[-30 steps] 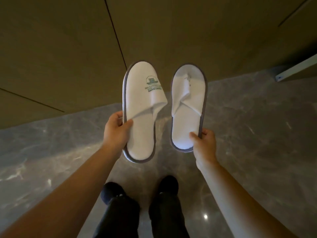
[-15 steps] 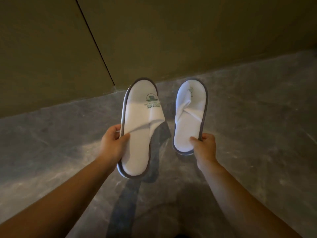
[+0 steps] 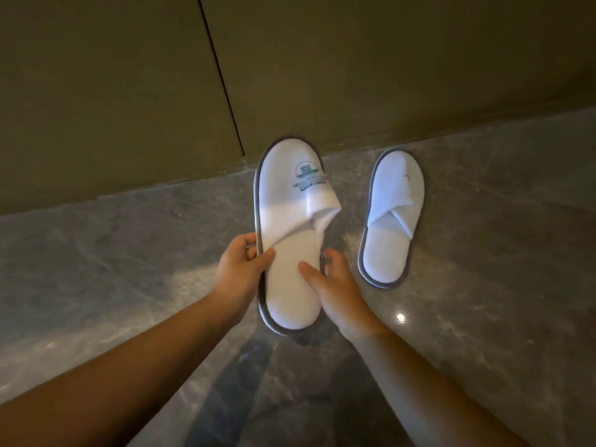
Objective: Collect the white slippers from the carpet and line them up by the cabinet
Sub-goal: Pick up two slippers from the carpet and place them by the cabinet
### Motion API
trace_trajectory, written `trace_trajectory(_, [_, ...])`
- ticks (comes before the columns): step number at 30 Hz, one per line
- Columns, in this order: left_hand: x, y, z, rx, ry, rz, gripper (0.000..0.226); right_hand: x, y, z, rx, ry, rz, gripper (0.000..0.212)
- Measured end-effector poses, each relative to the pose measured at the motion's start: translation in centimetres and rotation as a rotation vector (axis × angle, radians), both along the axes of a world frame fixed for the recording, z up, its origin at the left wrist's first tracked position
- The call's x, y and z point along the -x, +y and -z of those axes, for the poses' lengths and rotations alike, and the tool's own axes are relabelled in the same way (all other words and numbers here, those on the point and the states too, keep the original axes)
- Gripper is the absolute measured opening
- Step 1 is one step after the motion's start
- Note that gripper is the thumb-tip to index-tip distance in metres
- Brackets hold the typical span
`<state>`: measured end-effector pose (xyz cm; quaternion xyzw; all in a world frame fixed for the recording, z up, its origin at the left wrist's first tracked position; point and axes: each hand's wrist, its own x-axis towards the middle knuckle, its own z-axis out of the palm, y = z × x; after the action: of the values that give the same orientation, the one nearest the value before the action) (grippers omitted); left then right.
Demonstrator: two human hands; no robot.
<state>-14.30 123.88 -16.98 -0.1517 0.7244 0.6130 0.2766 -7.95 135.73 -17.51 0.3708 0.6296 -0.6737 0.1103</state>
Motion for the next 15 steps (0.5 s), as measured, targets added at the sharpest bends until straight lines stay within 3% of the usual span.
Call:
trace_trajectory(3, [0.6,-1.3,0.6,-0.035,0.007,0.019,0.018,1.6,-1.0,0.1,-0.007,-0.009,-0.029,0.052])
trace_trajectory(5, [0.9,-2.8,1.1,0.014,0.018,0.094,0.038,2.0,-1.0,0.6,-0.098,-0.04,-0.115,0.052])
trace_trajectory(10, [1.5,-8.2,4.4,0.581,0.166,0.461,0.077,1.9,-2.6,3.0,-0.211,-0.148,-0.215,0.051])
trace_trajectory(15, [2.4,-12.8,8.2,0.891,0.209,0.688,0.096,2.6,-5.3,6.8,-0.368,-0.206,-0.241,0.056])
